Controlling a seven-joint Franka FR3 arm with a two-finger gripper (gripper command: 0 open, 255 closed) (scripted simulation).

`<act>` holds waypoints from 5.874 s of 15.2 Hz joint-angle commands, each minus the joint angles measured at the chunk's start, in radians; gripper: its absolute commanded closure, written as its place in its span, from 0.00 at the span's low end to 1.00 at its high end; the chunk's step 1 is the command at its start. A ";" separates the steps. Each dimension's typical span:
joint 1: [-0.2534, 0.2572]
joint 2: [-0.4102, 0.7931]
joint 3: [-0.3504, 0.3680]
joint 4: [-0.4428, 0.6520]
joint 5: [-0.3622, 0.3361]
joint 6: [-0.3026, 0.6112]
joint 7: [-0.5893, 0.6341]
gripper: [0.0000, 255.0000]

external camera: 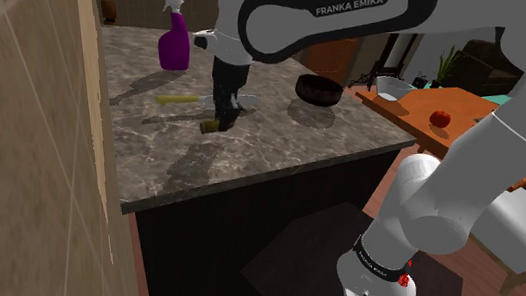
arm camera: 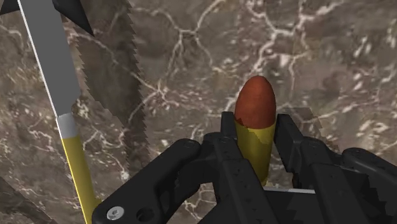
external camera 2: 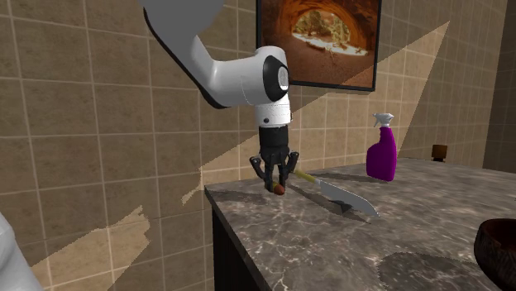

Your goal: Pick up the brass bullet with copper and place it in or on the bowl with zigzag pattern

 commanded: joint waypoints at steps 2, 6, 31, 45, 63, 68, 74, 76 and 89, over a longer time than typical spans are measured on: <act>0.001 -0.006 0.000 0.035 0.001 -0.041 -0.001 1.00; 0.001 -0.012 0.000 0.083 0.002 -0.095 -0.003 1.00; -0.058 -0.092 -0.111 0.256 -0.019 -0.342 -0.172 1.00; -0.168 -0.125 -0.357 0.262 -0.085 -0.363 -0.510 1.00; -0.256 0.060 -0.645 0.425 -0.055 -0.330 -0.896 1.00; -0.259 0.048 -0.646 0.347 -0.063 -0.262 -0.892 1.00; -0.262 0.043 -0.650 0.262 -0.068 -0.182 -0.891 1.00; -0.263 0.043 -0.651 0.247 -0.068 -0.167 -0.892 1.00; -0.263 0.043 -0.651 0.247 -0.068 -0.167 -0.892 0.00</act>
